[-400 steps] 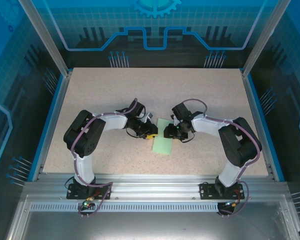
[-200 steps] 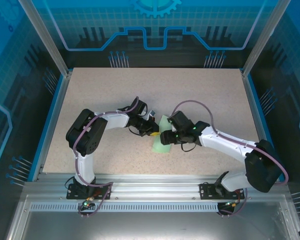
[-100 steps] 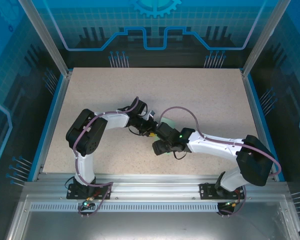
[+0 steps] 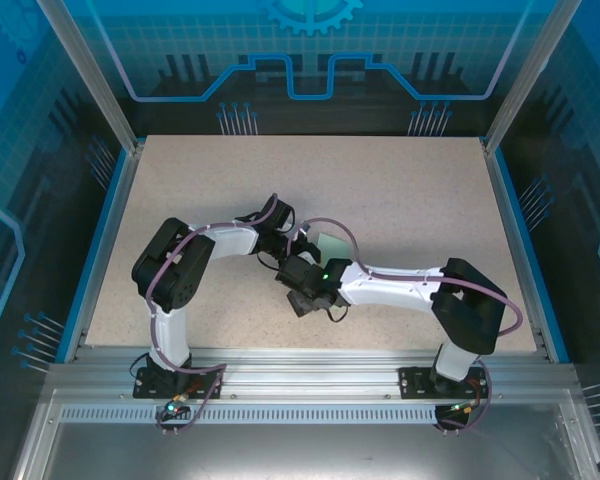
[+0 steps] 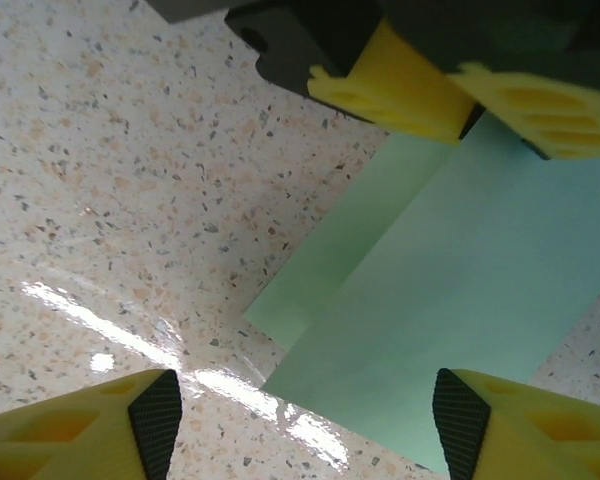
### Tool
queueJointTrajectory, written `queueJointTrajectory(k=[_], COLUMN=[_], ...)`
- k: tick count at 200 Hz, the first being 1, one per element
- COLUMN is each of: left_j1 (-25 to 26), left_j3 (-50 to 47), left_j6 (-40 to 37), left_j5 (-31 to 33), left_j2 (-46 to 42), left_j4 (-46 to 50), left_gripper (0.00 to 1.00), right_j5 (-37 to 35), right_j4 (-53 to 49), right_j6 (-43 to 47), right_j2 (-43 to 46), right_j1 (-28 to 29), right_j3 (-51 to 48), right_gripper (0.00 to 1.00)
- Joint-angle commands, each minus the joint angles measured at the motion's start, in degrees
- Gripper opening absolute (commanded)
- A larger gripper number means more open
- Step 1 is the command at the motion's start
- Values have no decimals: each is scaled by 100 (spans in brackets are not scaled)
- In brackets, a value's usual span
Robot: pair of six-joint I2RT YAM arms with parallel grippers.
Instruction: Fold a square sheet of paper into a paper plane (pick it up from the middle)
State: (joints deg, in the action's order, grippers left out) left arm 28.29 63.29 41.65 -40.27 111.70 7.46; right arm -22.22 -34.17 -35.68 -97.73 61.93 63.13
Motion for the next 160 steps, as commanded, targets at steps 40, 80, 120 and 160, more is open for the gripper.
queueJointTrajectory(k=[40,80,120,160], left_j1=[13,17,16,10], left_j3=[187,163,166,151], left_j6=[-69,-51,-52,-59], left_j5=[-192,-181,-182,-173], left_j2=[-232,-201,-201,-210], left_j4=[215,188,197,203], left_gripper=[24,24,24,24], right_j5=[-706,-810,-840,-864], right_j4=[-564,-639,-713,-758], right_j6=[-132,-132,-123,-106], right_j2=[-293,-151,-131,-142], right_j1=[222,244,247,251], right_j3=[298,322,369,418], right_gripper=[62,54,43,31])
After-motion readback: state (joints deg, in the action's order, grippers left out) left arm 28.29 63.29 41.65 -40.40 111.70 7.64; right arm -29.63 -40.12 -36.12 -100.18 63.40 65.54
